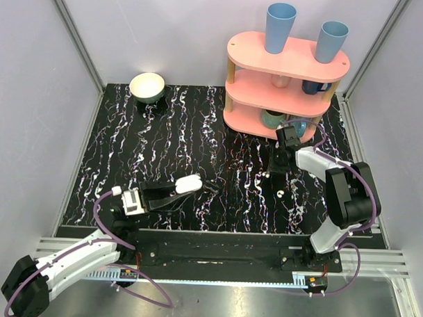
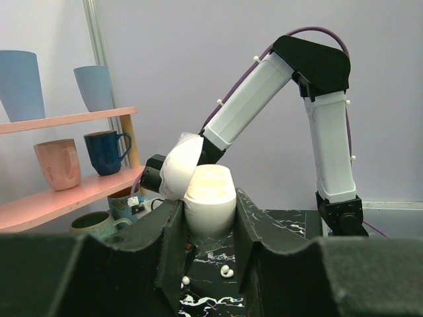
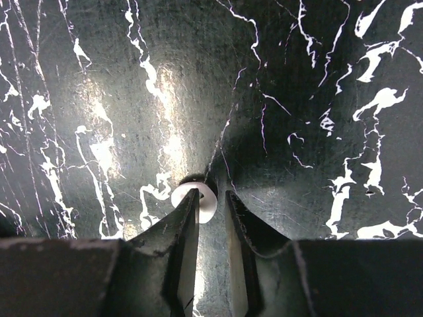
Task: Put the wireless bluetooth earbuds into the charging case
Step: Pick up the left earbud from the center of the board.
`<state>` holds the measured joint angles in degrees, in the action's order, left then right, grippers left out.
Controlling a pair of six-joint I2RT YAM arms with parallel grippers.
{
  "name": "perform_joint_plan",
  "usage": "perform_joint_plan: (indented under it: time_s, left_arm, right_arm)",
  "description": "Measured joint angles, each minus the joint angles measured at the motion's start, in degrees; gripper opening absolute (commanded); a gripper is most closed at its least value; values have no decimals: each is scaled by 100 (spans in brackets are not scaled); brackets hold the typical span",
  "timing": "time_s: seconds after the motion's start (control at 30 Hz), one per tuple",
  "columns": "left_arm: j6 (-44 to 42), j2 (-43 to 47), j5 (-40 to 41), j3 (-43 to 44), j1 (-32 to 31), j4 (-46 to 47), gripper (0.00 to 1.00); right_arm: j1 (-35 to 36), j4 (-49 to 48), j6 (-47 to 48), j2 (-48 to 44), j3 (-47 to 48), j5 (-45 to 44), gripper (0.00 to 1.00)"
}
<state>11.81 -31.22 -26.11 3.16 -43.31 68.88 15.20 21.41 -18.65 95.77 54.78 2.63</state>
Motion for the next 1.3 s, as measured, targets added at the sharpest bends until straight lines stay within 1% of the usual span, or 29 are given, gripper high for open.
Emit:
perform_joint_plan:
  time_s: [0.8, 1.0, 1.07, 1.3]
  left_arm:
    - [2, 109, 0, 0, 0, -42, 0]
    - [2, 149, 0, 0, 0, -118, 0]
    - [2, 149, 0, 0, 0, -144, 0]
    - [2, 149, 0, 0, 0, -151, 0]
  right_arm:
    - [-22, -20, 48, 85, 28, 542, 27]
    - [-22, -42, 90, 85, 28, 752, 23]
    - [-22, -55, 92, 85, 28, 800, 18]
    - [-22, -59, 144, 85, 28, 977, 17]
